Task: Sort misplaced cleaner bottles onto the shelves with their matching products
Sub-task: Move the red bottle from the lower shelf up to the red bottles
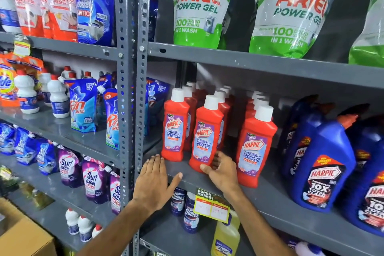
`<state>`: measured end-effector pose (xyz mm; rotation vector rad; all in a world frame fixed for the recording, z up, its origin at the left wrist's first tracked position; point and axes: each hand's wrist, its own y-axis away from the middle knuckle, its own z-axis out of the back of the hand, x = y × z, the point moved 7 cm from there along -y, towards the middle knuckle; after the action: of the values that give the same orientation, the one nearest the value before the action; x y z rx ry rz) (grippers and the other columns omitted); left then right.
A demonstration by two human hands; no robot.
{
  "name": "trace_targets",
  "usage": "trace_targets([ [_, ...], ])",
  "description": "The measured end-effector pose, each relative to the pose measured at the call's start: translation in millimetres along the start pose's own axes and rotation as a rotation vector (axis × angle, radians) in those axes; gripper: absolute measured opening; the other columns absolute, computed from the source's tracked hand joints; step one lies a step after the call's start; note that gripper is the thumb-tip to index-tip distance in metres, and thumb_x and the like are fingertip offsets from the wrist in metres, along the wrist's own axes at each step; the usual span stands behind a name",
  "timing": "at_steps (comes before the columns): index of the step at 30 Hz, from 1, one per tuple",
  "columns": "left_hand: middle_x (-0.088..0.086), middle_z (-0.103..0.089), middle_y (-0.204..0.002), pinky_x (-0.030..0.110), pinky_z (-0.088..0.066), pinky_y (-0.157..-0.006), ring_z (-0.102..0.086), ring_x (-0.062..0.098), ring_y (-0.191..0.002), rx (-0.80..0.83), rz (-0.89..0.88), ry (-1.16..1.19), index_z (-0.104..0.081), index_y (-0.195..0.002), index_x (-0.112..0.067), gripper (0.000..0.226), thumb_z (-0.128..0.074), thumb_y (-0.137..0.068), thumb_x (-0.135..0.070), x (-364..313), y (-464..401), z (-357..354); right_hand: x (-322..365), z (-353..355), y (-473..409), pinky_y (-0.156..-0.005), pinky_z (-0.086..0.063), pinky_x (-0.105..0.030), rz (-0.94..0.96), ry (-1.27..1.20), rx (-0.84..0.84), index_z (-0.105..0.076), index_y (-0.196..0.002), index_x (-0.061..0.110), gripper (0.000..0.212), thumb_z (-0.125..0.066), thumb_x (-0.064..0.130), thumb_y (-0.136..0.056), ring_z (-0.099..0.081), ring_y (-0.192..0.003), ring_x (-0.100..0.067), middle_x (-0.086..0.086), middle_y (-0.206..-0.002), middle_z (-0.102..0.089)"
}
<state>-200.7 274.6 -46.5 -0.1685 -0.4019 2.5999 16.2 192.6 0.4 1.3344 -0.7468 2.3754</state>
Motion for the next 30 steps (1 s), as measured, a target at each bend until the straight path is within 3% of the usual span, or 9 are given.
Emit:
trace_targets([
  [6,0.017,-0.022,-0.173,0.043,-0.012,-0.132,-0.017,0.028,-0.161,0.017,0.004,0.006,-0.014,-0.164,-0.001,0.124,0.024,-0.081,-0.085,1.4,-1.0,-3.8,-2.5,-1.3,0.8,-0.104,-0.059,-0.042,-0.023,-0.016,0.004,-0.064,-0.137,0.017,0.062,-0.091,0.019,-0.081,-0.073,-0.118,-0.017,-0.003,-0.132,-0.075],
  [15,0.016,-0.019,-0.174,0.043,-0.011,-0.133,-0.014,0.027,-0.162,0.048,0.009,0.017,-0.012,-0.165,-0.002,0.126,0.025,-0.079,-0.086,1.2,-0.3,-1.2,-2.1,-1.1,1.7,-0.104,-0.058,-0.036,-0.021,-0.033,0.016,-0.062,-0.14,0.016,0.066,-0.091,0.019,-0.082,-0.071,-0.121,-0.016,-0.003,-0.135,-0.073],
  [30,0.015,-0.016,-0.175,0.043,-0.012,-0.133,-0.012,0.027,-0.162,0.057,0.009,0.023,-0.009,-0.165,-0.003,0.12,0.021,-0.08,-0.084,-1.7,2.8,6.6,-2.4,-1.5,3.6,-0.108,-0.056,-0.045,-0.028,-0.014,0.032,-0.059,-0.144,0.016,0.067,-0.089,0.022,-0.084,-0.069,-0.127,-0.02,-0.004,-0.139,-0.071],
])
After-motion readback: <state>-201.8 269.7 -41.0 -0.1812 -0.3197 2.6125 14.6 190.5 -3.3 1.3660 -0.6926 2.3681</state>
